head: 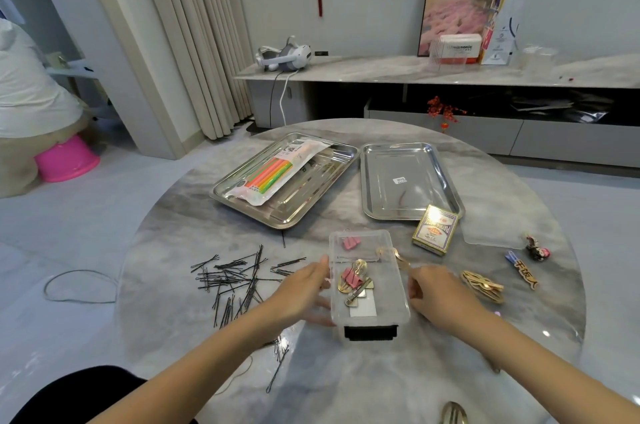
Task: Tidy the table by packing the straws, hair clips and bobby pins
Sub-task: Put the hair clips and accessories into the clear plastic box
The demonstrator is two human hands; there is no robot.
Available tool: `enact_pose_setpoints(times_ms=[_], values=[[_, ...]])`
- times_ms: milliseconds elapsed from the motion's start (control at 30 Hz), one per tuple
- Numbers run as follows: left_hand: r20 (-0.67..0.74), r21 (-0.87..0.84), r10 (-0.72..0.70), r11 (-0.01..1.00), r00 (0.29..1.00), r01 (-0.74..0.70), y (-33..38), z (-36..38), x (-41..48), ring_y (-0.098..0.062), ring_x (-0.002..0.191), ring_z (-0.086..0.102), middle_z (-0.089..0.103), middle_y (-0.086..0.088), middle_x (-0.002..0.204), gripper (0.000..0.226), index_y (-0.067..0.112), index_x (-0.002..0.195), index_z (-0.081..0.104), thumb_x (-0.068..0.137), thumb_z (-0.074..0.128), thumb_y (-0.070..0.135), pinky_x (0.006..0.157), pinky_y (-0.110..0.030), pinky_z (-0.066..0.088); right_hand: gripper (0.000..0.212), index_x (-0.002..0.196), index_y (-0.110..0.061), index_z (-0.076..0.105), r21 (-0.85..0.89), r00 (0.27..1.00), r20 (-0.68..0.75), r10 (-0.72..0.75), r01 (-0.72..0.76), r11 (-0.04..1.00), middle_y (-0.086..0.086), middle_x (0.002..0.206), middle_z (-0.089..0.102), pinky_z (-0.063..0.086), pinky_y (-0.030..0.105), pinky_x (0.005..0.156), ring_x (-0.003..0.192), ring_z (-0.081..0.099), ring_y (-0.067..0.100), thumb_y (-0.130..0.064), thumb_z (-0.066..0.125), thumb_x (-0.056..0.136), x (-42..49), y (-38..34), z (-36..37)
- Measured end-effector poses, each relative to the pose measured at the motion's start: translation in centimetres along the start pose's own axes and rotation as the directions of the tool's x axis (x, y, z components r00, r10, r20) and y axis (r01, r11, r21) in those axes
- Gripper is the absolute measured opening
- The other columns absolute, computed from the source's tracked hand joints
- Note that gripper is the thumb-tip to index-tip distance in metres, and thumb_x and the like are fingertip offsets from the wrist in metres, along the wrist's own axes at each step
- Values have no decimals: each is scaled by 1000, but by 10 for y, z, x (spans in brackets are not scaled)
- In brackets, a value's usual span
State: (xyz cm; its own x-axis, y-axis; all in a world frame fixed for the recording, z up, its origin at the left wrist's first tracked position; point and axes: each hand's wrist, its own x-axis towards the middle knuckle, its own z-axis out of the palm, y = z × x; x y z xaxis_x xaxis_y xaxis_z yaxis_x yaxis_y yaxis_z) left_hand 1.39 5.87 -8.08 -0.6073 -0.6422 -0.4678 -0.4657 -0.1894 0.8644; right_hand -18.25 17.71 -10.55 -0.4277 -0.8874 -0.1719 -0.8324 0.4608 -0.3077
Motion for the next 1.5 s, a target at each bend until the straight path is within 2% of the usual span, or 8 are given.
enact_pose_setpoints(times_ms=[100,233,500,800,967,1100,1300,1500], values=[[-139,291,128,953,982,-83,-2,-10,7,-23,85,65,58,-11,114,27,12,109,60,100,40,28,68,-39,59,29,63,-28,48,100,999,-32,21,-18,995,2,83,64,48,29,70,84,62,22,-8,61,80,4,1,-15],[-142,841,384,533,912,-94,-6,-33,16,-13,97,57,57,4,112,22,23,112,58,92,51,15,79,-27,48,13,73,-14,64,358,961,-268,68,34,933,0,71,63,46,24,64,70,61,18,-4,70,81,1,1,-64],[-55,894,194,446,980,-38,2,-40,22,-15,96,58,61,5,104,37,24,103,61,74,73,44,72,-27,44,12,76,-19,69,540,954,-268,-132,262,800,-2,72,71,51,16,64,68,65,4,-16,79,72,-3,-47,-90],[-52,956,214,294,975,-14,-8,-21,30,-27,106,55,54,-6,118,31,10,114,48,89,59,24,83,-35,44,14,95,-24,67,-18,927,-53,-370,370,929,-10,88,68,42,27,81,96,55,7,-28,69,81,29,-73,-40],[-130,892,300,452,945,-21,2,-25,35,-25,100,56,57,-7,110,18,9,104,56,89,54,20,83,-34,48,12,94,-30,69,259,906,-193,-376,416,871,-15,89,59,45,25,80,89,51,1,-22,66,85,41,-61,-33],[-313,721,551,668,774,-184,25,-30,31,-17,85,56,52,0,99,11,13,96,55,91,55,22,77,-33,50,30,104,-24,66,290,873,-444,-200,351,890,-10,101,62,46,27,81,92,55,9,-3,61,84,60,-40,-30],[-192,522,733,639,652,-565,40,-10,17,1,80,57,59,9,89,11,13,96,68,86,66,14,70,-6,45,42,115,-25,63,107,991,-134,-19,34,994,2,120,61,49,35,86,112,56,20,-1,58,80,80,4,-21],[11,437,770,570,638,-696,22,18,14,-3,76,62,66,7,85,13,10,95,71,83,69,15,73,-19,53,30,99,-31,64,91,999,19,-42,40,995,-9,88,63,54,31,66,82,61,14,-26,72,71,76,2,-14]])
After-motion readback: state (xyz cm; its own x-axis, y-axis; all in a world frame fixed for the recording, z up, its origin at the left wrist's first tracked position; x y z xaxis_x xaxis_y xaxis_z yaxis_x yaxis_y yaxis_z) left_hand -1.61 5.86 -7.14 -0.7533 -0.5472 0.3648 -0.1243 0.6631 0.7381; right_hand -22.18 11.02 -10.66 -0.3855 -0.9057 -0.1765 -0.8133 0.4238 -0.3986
